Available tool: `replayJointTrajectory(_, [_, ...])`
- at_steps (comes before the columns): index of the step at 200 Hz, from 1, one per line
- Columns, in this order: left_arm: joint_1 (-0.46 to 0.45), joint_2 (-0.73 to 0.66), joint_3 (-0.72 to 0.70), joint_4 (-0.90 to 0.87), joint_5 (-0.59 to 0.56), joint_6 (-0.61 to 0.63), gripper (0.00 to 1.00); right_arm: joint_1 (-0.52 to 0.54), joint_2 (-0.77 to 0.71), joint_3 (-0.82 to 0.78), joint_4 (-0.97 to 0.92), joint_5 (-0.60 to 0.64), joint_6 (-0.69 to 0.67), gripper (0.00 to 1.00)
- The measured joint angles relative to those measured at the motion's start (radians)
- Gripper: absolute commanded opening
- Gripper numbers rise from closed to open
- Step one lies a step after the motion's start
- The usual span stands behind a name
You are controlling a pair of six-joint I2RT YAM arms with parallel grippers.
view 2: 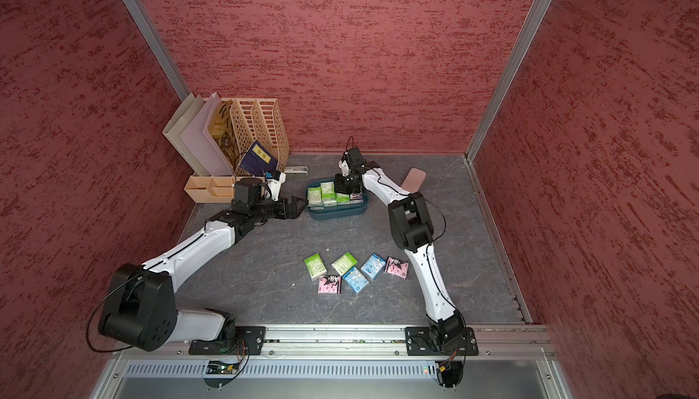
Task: Put the pocket tissues into the storage box
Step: Adjust the pocket tissues in the storage box.
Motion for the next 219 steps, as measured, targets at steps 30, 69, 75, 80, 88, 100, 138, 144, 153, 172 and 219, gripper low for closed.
replayJointTrajectory(30, [0.001,0.000,0.000,0.000,0.003,0.000,1.00,0.002,0.000,0.007,-0.001,0.000,0.000,0.00])
replayJointTrajectory(69, [0.006,0.000,0.000,0.000,0.004,0.000,1.00,0.002,0.000,0.007,-0.003,0.002,-0.002,0.27])
replayJointTrajectory(75, [0.006,0.000,0.000,-0.001,0.005,0.000,1.00,0.002,0.000,0.007,-0.002,0.003,0.002,0.29])
replayJointTrajectory(80, [0.006,0.000,0.000,-0.001,0.005,0.000,1.00,0.002,0.000,0.007,-0.002,0.005,-0.003,0.31])
replayJointTrajectory(88, [0.006,0.000,0.000,-0.003,0.005,0.000,1.00,0.002,0.000,0.007,-0.002,0.006,-0.003,0.35])
replayJointTrajectory(100, [0.006,-0.002,0.000,-0.005,0.004,0.000,1.00,0.003,0.000,0.007,-0.002,0.013,-0.007,0.39])
replayJointTrajectory(138, [0.006,-0.017,0.002,-0.016,0.005,0.000,1.00,0.003,-0.019,-0.015,-0.002,0.040,-0.021,0.37])
replayJointTrajectory(144, [0.006,-0.020,0.002,-0.017,0.004,0.000,1.00,0.003,-0.031,-0.027,-0.002,0.043,-0.025,0.32])
replayJointTrajectory(153, [0.006,-0.024,0.005,-0.019,0.004,0.000,1.00,0.003,-0.055,-0.047,-0.002,0.047,-0.036,0.20])
replayJointTrajectory(172, [0.006,-0.025,0.010,-0.019,0.004,-0.004,1.00,0.008,-0.114,-0.080,-0.013,0.049,-0.056,0.03])
replayJointTrajectory(219, [0.007,-0.025,0.010,-0.019,0.004,-0.024,1.00,0.087,-0.238,-0.161,-0.041,0.031,-0.123,0.00])
